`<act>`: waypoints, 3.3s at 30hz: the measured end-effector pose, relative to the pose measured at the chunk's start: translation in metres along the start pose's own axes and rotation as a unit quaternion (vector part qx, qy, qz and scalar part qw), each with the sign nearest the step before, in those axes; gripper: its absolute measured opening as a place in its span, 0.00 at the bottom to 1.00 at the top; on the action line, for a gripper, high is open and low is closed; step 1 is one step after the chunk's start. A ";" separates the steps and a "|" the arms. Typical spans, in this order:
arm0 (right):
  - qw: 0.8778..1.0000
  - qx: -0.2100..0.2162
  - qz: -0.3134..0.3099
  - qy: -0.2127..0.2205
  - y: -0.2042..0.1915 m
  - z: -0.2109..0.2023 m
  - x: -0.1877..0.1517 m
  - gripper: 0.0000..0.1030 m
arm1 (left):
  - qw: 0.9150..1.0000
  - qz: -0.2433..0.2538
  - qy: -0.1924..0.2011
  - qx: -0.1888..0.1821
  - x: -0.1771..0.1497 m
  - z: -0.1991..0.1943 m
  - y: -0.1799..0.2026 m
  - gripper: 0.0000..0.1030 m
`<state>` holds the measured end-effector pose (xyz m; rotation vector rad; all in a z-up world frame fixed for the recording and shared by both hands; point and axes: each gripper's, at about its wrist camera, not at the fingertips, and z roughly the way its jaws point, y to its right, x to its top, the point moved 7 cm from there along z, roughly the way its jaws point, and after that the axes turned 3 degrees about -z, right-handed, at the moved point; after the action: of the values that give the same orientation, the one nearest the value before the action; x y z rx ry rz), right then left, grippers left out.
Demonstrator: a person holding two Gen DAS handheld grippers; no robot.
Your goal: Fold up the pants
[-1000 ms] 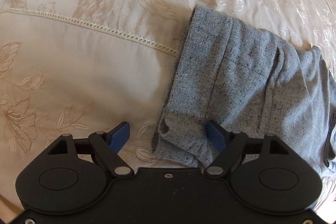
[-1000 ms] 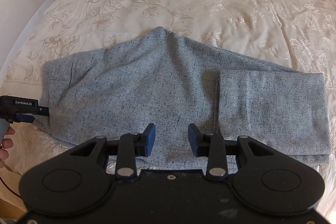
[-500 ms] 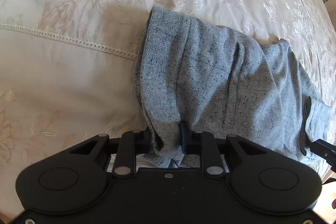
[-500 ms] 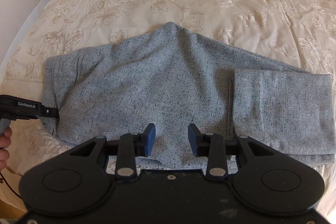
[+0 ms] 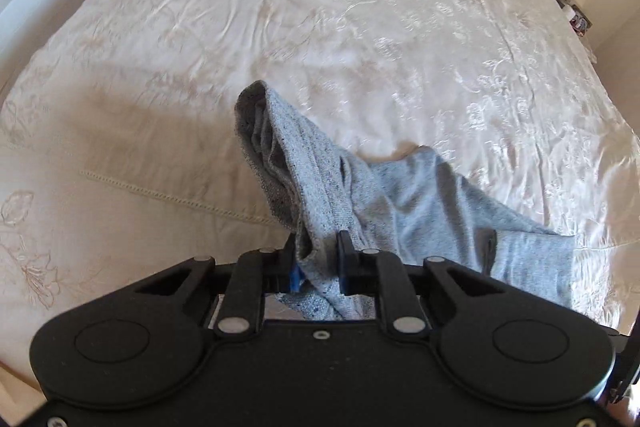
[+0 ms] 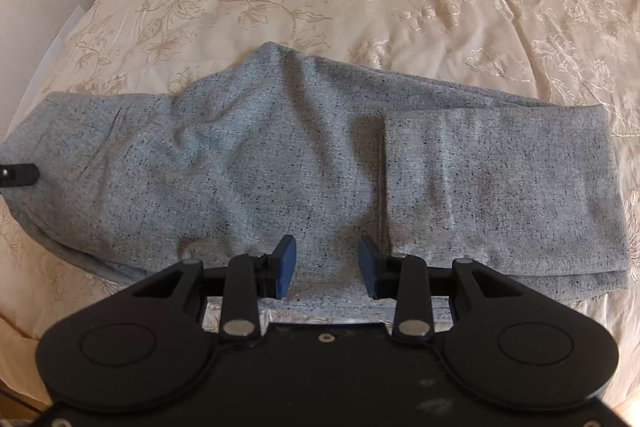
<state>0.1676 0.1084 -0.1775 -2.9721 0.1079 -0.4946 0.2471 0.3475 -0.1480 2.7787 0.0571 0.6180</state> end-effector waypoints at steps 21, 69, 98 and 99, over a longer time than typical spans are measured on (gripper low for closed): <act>0.999 0.005 0.037 0.005 0.251 -0.014 -0.026 0.36 | 0.973 0.213 -0.079 -0.048 -0.129 0.134 0.398 0.01; 0.996 0.048 0.027 0.068 0.237 -0.043 0.030 0.04 | 0.984 0.100 -0.056 0.139 -0.079 0.110 0.190 0.23; 0.993 -0.098 -0.055 0.028 0.236 0.054 0.048 0.31 | 0.959 0.181 -0.123 0.178 -0.045 0.233 0.242 0.18; 0.994 -0.096 -0.054 0.028 0.236 0.055 0.048 0.31 | 0.959 0.183 -0.125 0.177 -0.045 0.235 0.242 0.16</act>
<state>0.2189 -0.1234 -0.2466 -3.1650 -0.0002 -0.6126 0.2988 0.0469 -0.2988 3.2244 -0.4530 0.3561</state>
